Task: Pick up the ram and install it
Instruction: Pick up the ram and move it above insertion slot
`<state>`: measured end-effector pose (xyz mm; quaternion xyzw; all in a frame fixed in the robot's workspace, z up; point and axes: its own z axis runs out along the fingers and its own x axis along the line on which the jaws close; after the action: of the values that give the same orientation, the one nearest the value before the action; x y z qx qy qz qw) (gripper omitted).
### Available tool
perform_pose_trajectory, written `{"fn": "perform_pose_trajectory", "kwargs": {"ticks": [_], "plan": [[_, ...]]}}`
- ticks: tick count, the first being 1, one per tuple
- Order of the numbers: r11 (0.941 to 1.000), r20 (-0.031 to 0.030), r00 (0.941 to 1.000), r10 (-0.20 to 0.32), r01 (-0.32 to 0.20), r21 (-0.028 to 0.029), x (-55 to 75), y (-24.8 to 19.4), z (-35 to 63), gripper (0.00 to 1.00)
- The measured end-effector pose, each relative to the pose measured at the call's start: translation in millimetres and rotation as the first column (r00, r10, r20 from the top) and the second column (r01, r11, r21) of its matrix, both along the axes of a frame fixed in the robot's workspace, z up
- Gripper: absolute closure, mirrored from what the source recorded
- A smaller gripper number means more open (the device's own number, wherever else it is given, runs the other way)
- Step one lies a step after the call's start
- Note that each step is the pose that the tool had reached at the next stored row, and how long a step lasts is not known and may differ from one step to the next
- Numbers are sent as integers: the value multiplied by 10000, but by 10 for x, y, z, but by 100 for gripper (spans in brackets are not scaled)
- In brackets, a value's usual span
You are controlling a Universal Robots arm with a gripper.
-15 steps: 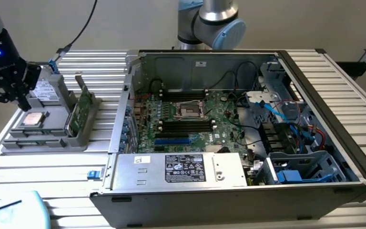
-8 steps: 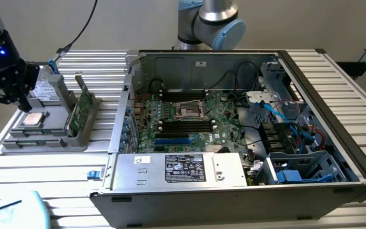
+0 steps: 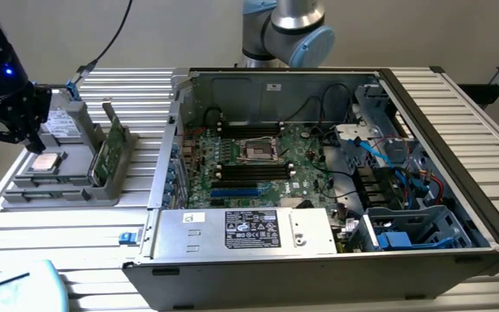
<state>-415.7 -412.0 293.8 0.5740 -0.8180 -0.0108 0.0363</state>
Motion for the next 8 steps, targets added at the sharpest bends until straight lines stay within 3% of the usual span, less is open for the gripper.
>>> {"fn": "perform_pose_trajectory", "kwargs": {"ticks": [4, 8], "plan": [[9971, 6, 9972, 752, -752, 141, 0, 0, -22, 89], [9888, 18, 9891, 1473, -1473, 252, 1, 0, -40, 89]]}}
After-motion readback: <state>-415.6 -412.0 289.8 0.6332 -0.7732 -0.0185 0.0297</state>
